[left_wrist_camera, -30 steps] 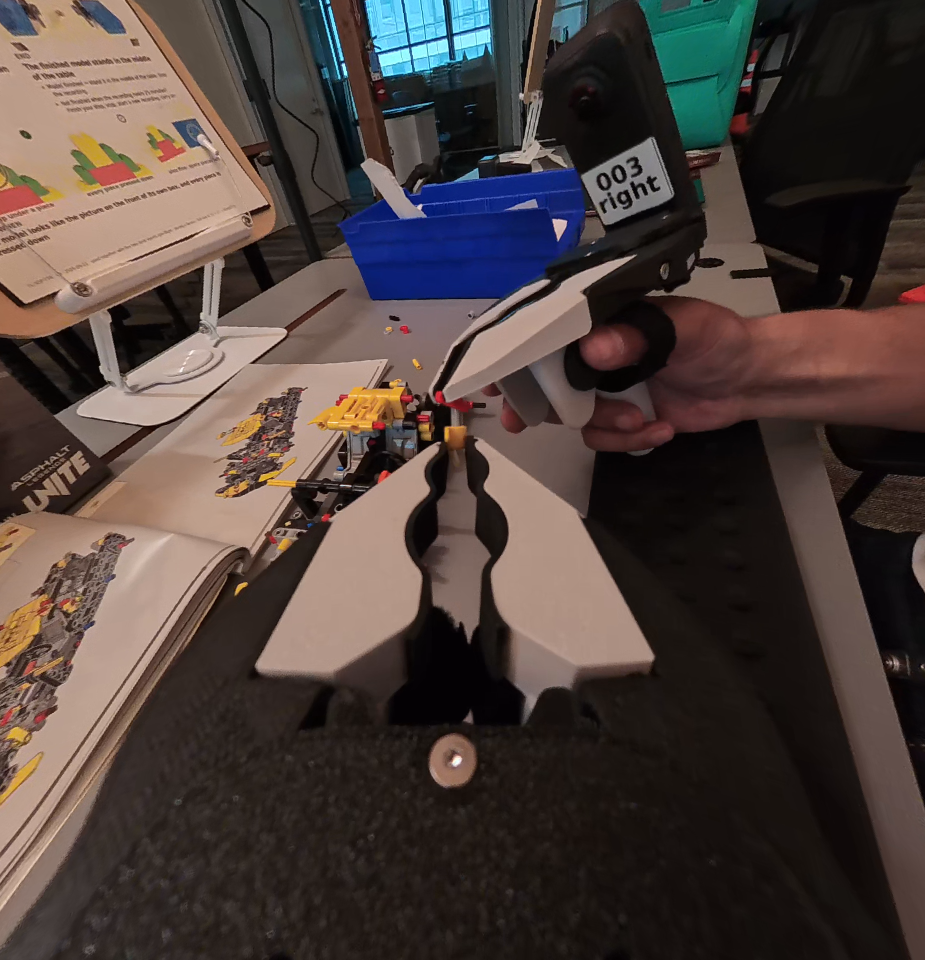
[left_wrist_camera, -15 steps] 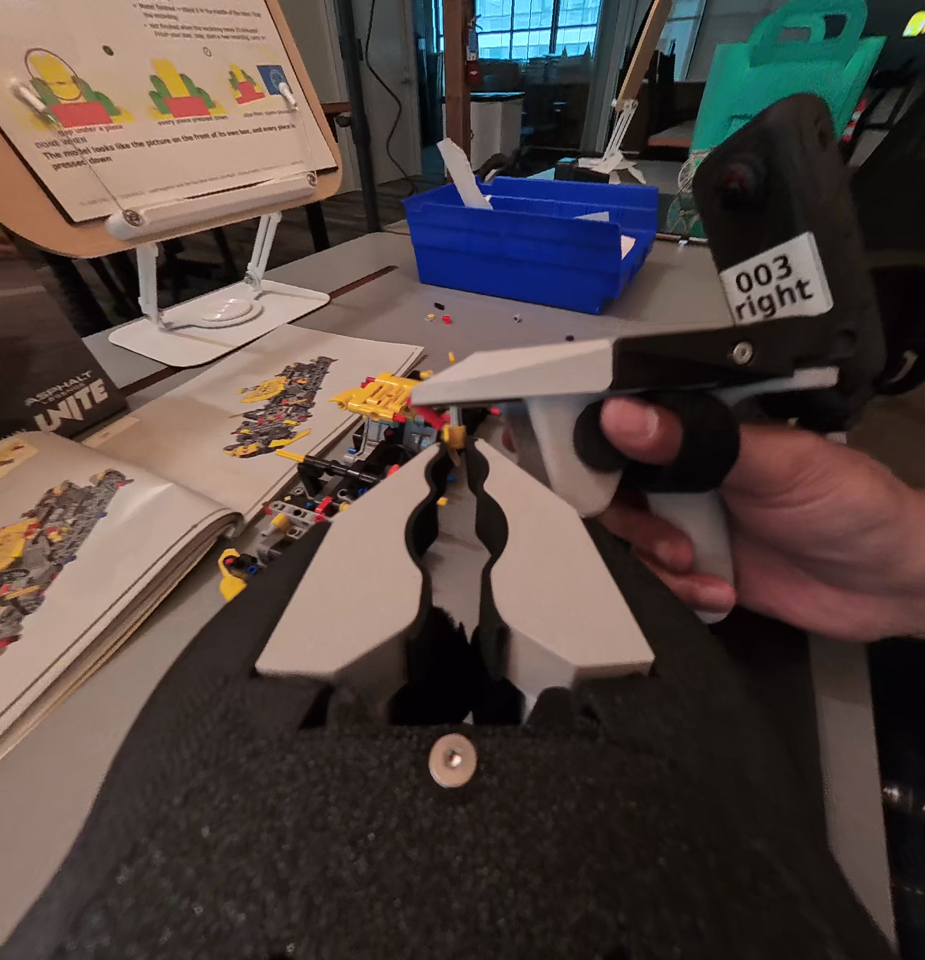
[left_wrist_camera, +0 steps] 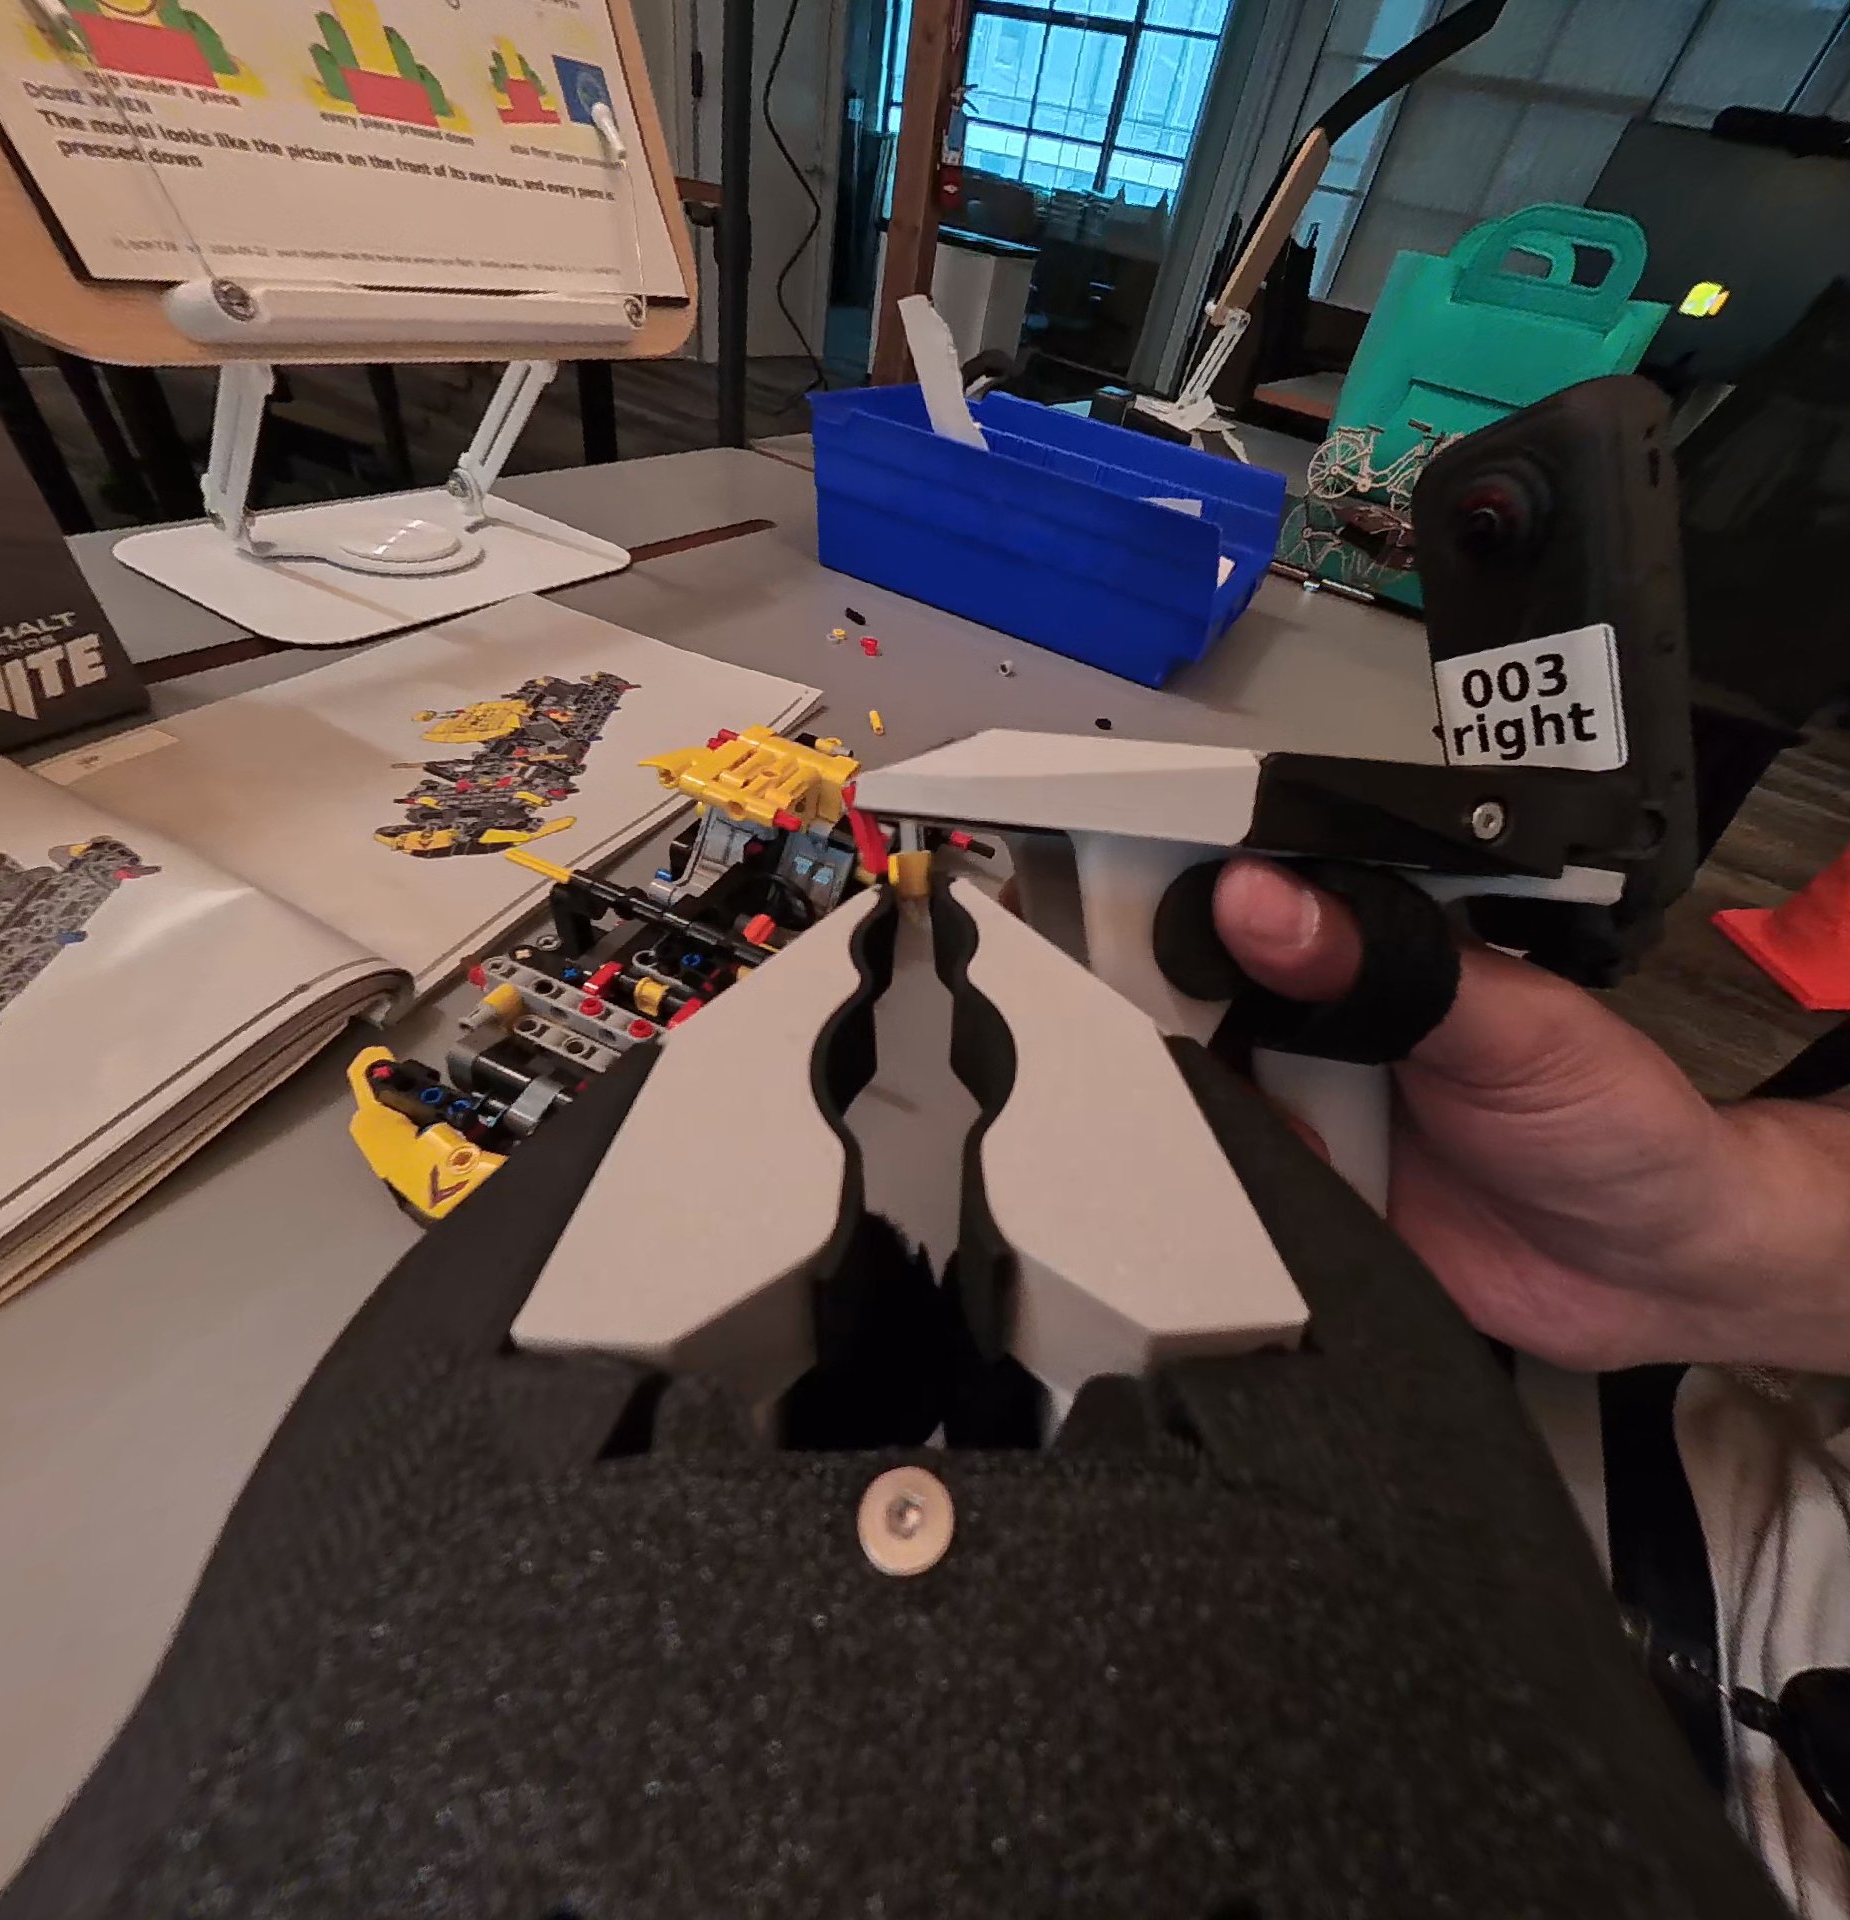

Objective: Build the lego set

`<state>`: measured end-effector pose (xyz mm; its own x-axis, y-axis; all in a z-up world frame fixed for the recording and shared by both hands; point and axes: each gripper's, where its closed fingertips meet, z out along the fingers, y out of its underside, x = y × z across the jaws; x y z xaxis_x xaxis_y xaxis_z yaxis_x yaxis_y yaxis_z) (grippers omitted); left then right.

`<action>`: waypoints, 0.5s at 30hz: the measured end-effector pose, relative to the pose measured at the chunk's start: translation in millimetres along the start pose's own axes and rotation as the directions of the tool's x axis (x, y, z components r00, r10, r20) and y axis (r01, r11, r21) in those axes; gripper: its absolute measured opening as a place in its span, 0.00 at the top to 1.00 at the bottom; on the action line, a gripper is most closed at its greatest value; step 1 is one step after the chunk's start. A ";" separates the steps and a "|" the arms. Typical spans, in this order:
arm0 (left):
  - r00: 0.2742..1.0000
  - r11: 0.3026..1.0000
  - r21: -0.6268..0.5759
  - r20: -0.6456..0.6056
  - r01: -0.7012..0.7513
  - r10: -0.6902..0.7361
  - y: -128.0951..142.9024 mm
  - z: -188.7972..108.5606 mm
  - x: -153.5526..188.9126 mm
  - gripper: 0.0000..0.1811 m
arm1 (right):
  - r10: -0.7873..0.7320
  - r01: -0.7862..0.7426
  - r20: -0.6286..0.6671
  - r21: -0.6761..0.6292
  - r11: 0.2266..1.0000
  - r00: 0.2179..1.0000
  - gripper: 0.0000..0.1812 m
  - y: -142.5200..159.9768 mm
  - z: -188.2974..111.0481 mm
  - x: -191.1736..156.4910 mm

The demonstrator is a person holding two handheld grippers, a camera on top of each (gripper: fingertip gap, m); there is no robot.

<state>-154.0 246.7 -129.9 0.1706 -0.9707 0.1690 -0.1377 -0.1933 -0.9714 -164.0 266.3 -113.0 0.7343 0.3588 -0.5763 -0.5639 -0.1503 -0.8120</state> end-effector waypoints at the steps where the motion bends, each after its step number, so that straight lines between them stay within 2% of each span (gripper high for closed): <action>1: 1.000 1.000 0.006 0.006 -0.001 0.001 -1.1 -0.9 -1.4 0.96 | -0.001 0.001 0.003 -0.001 1.000 1.000 0.98 0.2 0.0 -0.6; 15: 0.998 0.999 -0.002 0.033 -0.054 0.054 -0.3 -4.3 -7.3 0.96 | -0.049 0.049 0.017 0.012 0.999 0.999 0.99 -10.2 -8.4 3.8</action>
<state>-159.5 253.2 -130.1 0.1952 -0.9745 0.1111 -0.1486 -0.1413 -0.9788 -152.3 261.4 -107.7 0.7545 0.3810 -0.5345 -0.5321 -0.1218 -0.8379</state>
